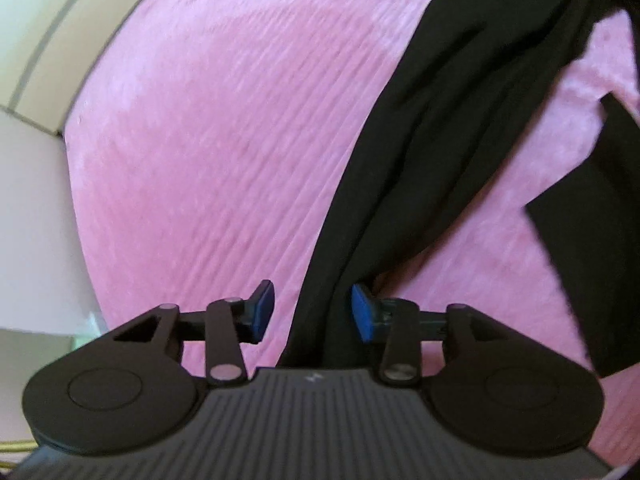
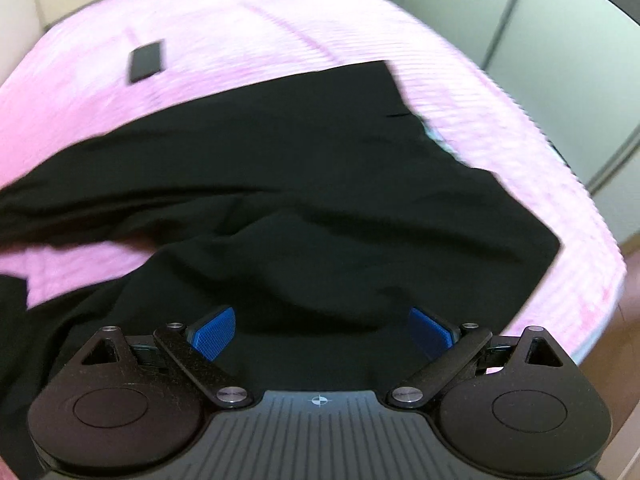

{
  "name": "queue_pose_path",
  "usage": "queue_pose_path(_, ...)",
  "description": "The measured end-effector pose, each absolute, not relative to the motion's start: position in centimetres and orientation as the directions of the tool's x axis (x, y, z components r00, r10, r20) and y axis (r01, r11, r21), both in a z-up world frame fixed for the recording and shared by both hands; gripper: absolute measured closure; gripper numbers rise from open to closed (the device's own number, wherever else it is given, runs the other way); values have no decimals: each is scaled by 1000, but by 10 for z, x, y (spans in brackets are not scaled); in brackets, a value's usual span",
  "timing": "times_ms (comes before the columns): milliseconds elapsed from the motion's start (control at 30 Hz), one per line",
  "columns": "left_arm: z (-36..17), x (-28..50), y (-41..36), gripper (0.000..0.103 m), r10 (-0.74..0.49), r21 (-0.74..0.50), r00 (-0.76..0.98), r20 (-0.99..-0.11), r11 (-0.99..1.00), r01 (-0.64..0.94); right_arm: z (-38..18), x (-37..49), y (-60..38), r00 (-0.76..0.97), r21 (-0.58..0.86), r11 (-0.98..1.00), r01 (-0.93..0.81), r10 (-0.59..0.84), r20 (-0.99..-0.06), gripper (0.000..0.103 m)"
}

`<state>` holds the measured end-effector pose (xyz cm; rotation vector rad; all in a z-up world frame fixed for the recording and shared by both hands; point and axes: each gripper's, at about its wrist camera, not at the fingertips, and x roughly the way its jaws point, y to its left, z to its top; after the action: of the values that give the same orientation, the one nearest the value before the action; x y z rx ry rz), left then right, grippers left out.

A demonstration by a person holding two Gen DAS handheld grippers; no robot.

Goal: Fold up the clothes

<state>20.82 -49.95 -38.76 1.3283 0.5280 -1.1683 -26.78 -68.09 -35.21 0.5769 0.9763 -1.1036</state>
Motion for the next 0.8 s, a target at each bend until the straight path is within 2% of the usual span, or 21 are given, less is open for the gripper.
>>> queue_pose_path(167, -362, 131, -562, 53, -442, 379, 244, -863, -249, 891, -346, -333, -711, 77, -45, 225, 973, -502, -861, 7)
queue_pose_path(233, -352, 93, -609, 46, -499, 334, 161, -851, -280, 900, -349, -366, -730, 64, -10, 141, 990, -511, -857, 7)
queue_pose_path(367, -347, 22, -725, 44, -573, 190, -25, -819, -312, 931, -366, -430, -776, 56, 82, -29, 996, -510, -859, 8)
queue_pose_path(533, -375, -73, -876, 44, -584, 131, -162, -795, -425, 896, -395, -489, -823, 114, 213, -136, 968, -518, -848, 8)
queue_pose_path(633, -400, -118, -958, 44, -562, 100, -205, -801, -464, 880, -414, -510, -840, 176, 294, -156, 943, -514, -840, 30)
queue_pose_path(700, -421, -141, -1003, 44, -538, 85, -222, -813, -486, 870, -427, -521, -845, 214, 348, -185, 919, -506, -836, 35)
queue_pose_path(767, -446, -161, -1043, 44, -500, 68, -228, -836, -506, 860, -436, -531, -845, 254, 398, -207, 893, -498, -829, 67)
queue_pose_path(800, -457, -169, -1057, 46, -480, 77, -213, -851, -515, 854, -438, -533, -846, 269, 415, -209, 885, -496, -825, 72)
